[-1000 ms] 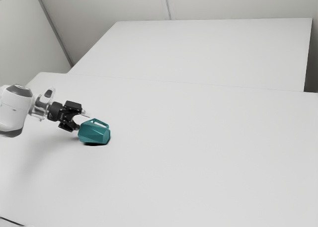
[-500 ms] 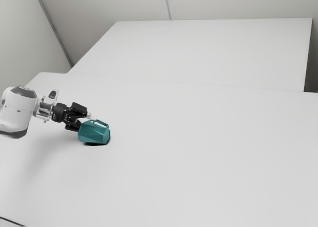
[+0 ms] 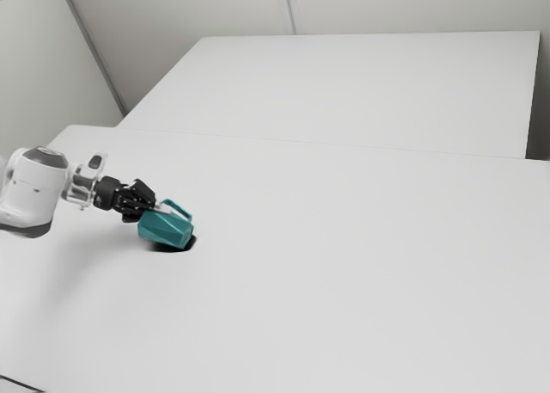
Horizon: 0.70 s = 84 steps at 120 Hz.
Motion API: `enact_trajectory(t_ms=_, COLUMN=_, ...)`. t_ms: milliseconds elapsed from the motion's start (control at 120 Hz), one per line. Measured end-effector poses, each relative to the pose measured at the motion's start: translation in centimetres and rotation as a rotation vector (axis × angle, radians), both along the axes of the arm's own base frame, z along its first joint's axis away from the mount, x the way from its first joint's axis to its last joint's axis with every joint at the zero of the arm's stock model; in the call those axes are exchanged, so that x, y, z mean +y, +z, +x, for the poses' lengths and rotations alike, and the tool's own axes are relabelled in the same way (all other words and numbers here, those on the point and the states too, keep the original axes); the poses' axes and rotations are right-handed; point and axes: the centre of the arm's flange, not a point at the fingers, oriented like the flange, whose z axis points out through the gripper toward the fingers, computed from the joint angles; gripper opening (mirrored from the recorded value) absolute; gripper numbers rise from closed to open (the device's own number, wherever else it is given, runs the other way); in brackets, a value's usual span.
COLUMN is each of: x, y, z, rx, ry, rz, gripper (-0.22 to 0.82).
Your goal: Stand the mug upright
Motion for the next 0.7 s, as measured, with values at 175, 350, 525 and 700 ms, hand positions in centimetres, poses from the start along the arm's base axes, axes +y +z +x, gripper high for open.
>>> enact_trajectory(t_ms=175, x=-1.3, y=1.0, z=0.9, rx=-0.012, ry=-0.022, rz=0.014, gripper=-0.14)
enact_trajectory(t_ms=350, x=-3.6, y=3.7, z=2.2, rx=-0.047, ry=-0.058, rz=0.052, gripper=-0.15)
enact_trajectory(t_ms=525, x=-5.7, y=6.8, z=3.4, rx=-0.070, ry=-0.125, rz=0.127, gripper=-0.15)
enact_trajectory(t_ms=700, x=-7.1, y=9.2, z=4.3, rx=-0.042, ry=-0.221, rz=0.256, gripper=-0.16)
